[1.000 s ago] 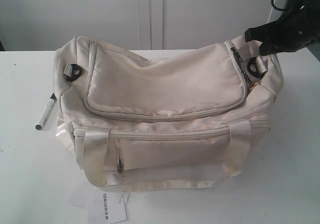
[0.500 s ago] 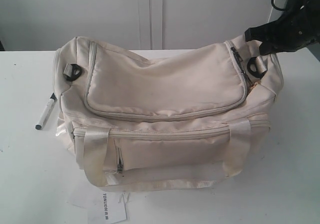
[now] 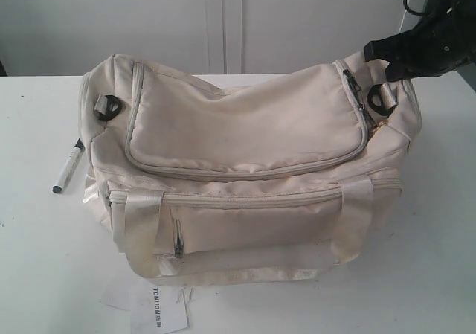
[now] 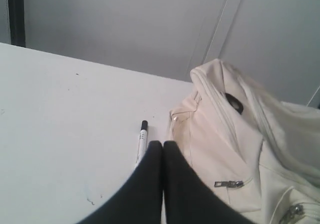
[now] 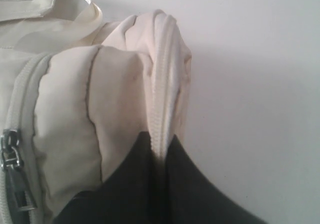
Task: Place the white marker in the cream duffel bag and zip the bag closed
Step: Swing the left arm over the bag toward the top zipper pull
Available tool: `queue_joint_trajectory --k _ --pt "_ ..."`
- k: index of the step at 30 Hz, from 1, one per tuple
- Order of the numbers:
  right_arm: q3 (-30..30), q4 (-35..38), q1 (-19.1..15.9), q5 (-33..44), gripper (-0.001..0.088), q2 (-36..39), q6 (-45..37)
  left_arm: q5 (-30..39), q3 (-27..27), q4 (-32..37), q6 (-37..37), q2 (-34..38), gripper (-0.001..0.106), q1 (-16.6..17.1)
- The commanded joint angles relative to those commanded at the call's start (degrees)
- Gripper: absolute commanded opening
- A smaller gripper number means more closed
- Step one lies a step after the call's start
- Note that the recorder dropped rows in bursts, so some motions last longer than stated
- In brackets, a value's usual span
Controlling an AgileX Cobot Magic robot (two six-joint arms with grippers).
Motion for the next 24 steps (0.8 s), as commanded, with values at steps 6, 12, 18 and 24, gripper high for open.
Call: queue_joint_trajectory --k 6,12,18,24 --pt "0.0 0.0 0.0 0.0 0.0 0.0 0.0 1.45 -4.12 -0.73 4.81 6.85 0.0 0.0" --pt "0.0 0.0 0.0 0.0 0.0 0.0 0.0 4.86 -8.3 -0.73 8.78 12.87 0.0 0.0" --pt "0.0 0.0 0.0 0.0 0.0 0.0 0.0 8.72 -12.41 -9.44 20.51 17.97 0.0 -0.5" --pt "0.0 0.0 0.0 0.0 0.0 0.0 0.0 13.14 -16.41 -23.74 36.96 23.62 0.0 -4.08"
